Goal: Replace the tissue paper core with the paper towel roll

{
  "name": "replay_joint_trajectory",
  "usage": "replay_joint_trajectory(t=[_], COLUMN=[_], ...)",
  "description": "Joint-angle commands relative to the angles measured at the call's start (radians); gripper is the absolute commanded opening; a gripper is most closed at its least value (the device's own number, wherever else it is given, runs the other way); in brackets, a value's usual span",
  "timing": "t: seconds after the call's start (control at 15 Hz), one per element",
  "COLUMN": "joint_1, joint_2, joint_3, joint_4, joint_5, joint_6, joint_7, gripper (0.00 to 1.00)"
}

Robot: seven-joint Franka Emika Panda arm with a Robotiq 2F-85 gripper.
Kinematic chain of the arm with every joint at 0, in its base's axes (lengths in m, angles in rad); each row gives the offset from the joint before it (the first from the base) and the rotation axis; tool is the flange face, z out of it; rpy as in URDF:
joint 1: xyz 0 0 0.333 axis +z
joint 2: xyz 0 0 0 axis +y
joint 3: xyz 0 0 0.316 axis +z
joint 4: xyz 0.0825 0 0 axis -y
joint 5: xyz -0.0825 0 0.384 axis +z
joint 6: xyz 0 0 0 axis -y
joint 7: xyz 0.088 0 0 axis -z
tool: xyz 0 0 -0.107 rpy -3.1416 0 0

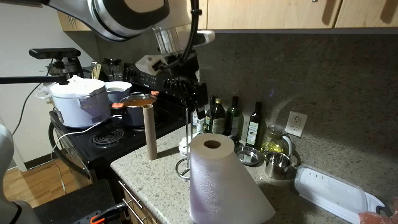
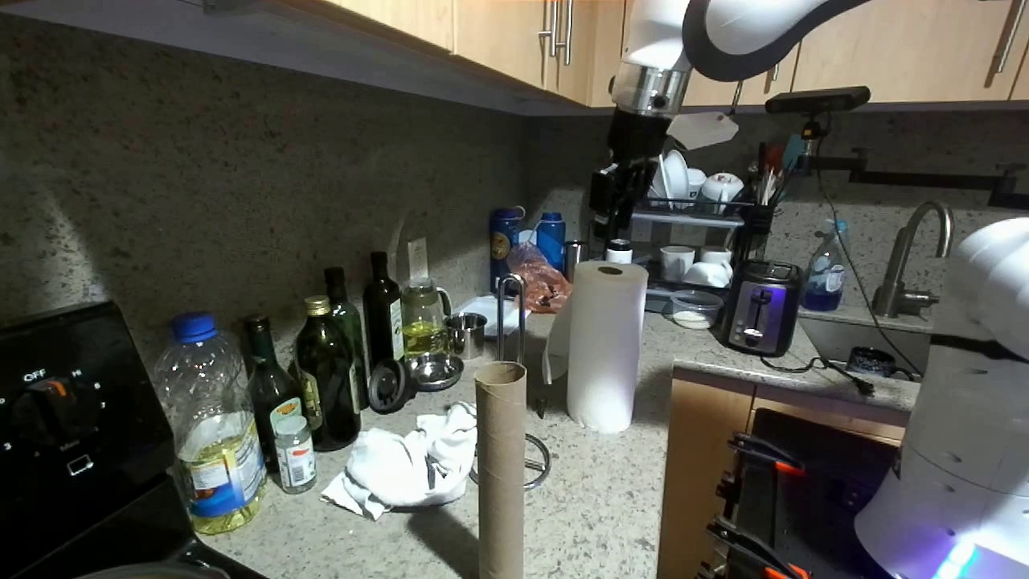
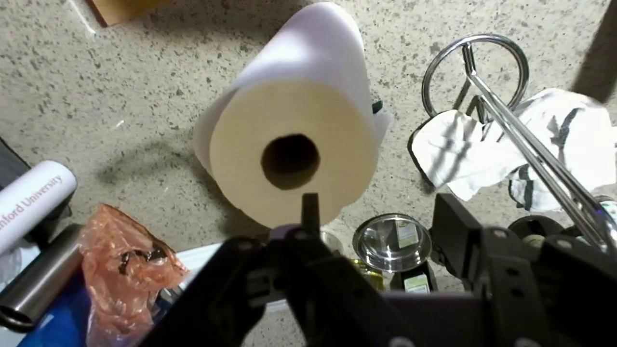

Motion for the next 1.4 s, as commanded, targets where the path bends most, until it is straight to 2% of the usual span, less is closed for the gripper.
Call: replay_joint_trajectory(t=[0.0, 0.13, 0.4, 0.87, 1.33], joint_1=[0.000, 0.004, 0.002, 0.001, 0.002], joint_2=[0.080, 0.119, 0.173, 0.247, 0.340], joint_3=[-0.043, -0.064, -0.093, -0.109, -0.096], joint_4=[0.018, 0.024, 0.039, 0.079, 0.136], joint_5=[0.045, 0.071, 0.115, 0.145, 0.124], joint_6=[0.036, 0.045, 0.046, 0.038, 0.020], joint_7=[-0.043, -0.065, -0.102, -0.132, -0.134], gripper=[0.62, 0.62, 0.70, 0.68, 0.70])
